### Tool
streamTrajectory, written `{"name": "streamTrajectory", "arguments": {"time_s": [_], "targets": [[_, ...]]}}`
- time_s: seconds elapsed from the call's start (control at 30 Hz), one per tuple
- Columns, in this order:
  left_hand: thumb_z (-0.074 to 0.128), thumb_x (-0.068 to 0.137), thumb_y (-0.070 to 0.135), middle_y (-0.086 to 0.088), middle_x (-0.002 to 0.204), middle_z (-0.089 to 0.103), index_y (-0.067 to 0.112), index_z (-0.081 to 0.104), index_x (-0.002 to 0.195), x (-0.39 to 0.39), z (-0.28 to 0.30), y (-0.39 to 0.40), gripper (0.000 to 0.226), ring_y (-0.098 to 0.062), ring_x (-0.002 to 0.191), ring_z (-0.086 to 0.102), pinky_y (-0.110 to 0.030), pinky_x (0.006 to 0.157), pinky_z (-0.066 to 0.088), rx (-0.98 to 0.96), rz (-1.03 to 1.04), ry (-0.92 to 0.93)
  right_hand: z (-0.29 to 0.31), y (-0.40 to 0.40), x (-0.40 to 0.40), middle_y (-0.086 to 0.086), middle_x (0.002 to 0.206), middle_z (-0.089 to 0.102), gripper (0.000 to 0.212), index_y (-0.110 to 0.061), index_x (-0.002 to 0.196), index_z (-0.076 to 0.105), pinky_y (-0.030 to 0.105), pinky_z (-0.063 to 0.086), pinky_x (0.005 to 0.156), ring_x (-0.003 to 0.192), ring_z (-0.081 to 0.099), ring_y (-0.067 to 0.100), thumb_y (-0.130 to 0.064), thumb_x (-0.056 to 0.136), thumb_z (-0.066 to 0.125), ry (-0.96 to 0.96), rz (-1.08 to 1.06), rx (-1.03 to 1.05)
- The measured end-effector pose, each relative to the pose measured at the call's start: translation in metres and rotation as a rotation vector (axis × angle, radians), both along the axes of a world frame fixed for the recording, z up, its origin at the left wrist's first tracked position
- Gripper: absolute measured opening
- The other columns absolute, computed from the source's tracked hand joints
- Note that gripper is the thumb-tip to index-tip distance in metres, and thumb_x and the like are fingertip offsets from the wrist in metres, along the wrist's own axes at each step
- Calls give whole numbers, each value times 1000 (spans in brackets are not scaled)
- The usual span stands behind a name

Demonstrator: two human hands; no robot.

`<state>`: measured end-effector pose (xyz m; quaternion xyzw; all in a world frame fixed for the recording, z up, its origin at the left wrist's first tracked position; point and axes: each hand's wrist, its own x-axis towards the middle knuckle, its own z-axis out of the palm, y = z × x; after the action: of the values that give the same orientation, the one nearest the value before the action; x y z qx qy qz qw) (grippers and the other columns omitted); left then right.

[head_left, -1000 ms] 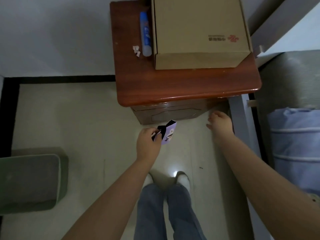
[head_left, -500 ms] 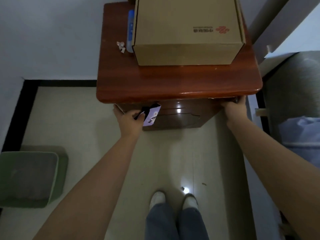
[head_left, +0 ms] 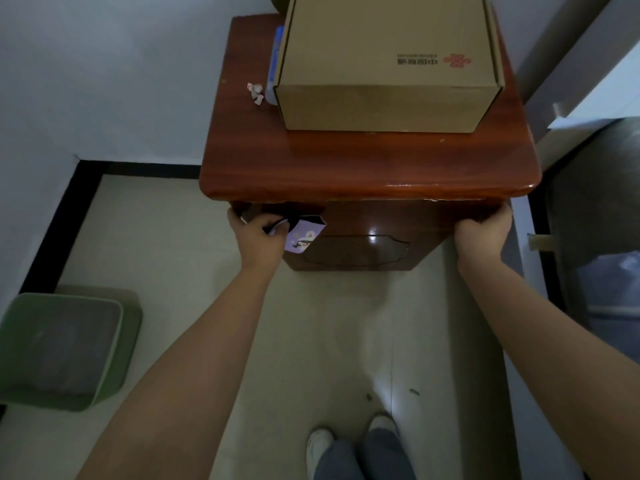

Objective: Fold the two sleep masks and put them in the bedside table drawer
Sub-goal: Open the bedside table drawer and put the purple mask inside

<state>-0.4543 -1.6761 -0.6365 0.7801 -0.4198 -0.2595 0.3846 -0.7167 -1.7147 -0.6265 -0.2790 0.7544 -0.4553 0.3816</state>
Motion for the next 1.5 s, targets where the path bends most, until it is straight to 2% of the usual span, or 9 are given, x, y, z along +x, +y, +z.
{"name": "streamTrajectory", "arguments": {"time_s": [0.27, 0.4, 0.5, 0.73, 0.9, 1.0, 1.13, 1.3, 1.5], "targets": [[63, 78, 2, -17, 151, 8, -5, 66, 84, -4, 11, 75, 10, -30, 129, 40, -39, 105, 39, 174, -3, 80, 19, 79, 7, 6, 134, 41, 69, -18, 138, 18, 35, 32, 104, 120, 43, 23, 6, 79, 43, -123, -74, 125], [63, 78, 2, -21, 147, 18, -8, 65, 82, -4, 9, 88, 11, -29, 121, 47, -31, 97, 42, 267, -12, 84, 15, 83, 3, 2, 94, 48, 56, -26, 118, 35, 40, 41, 97, 82, 49, 16, 9, 75, 32, -593, -237, 183], [63, 76, -2, -26, 137, 28, -9, 66, 83, -6, 4, 90, 10, -34, 109, 53, -27, 89, 42, 267, -11, 89, 5, 84, 1, 7, 90, 50, 39, -14, 109, 38, 42, 49, 86, 89, 53, 22, 5, 76, 36, -844, -306, 98], [56, 82, 1, -26, 121, 48, -5, 65, 86, -17, 10, 95, 11, -26, 81, 53, -12, 66, 30, 339, -64, 22, 8, 81, 20, 6, 89, 53, 38, -10, 119, 41, 38, 49, 90, 87, 56, 20, 1, 84, 51, -705, -322, 246], [52, 84, 5, -15, 89, 67, 0, 65, 91, -33, 45, 107, 15, -20, 77, 53, -18, 51, 30, 334, -257, 20, 35, 88, 24, 10, 93, 58, 5, -8, 88, 52, 34, 50, 76, 82, 61, 23, -13, 89, 49, -533, 26, 500], [53, 84, 5, -5, 84, 61, 3, 64, 92, -40, 71, 99, 13, -16, 76, 52, -5, 55, 36, 247, -277, 149, 52, 97, 28, 16, 99, 61, 13, -9, 98, 53, 32, 51, 73, 83, 60, 25, -19, 90, 47, -323, 393, 539], [50, 87, 6, -8, 85, 60, 4, 61, 91, -48, 84, 63, 12, -20, 79, 52, -22, 62, 41, 223, -203, 370, 66, 87, 37, 8, 100, 62, 26, -11, 114, 51, 26, 50, 69, 86, 59, 18, -16, 89, 48, -388, 677, 325], [49, 88, 15, -13, 94, 61, 11, 58, 94, -58, 66, 40, 11, -27, 90, 56, -37, 79, 44, 328, -118, 498, 57, 55, 42, 6, 82, 60, 7, -12, 87, 59, 10, 48, 46, 65, 55, 13, -7, 85, 55, -214, 859, 282], [53, 85, 14, -21, 109, 64, 0, 59, 107, -23, 54, 58, 27, -33, 103, 55, -32, 86, 41, 372, -313, -210, 17, 15, 66, 11, 89, 56, 23, 2, 105, 54, 14, 45, 42, 68, 51, 22, 3, 82, 53, -130, 708, 345]]}}
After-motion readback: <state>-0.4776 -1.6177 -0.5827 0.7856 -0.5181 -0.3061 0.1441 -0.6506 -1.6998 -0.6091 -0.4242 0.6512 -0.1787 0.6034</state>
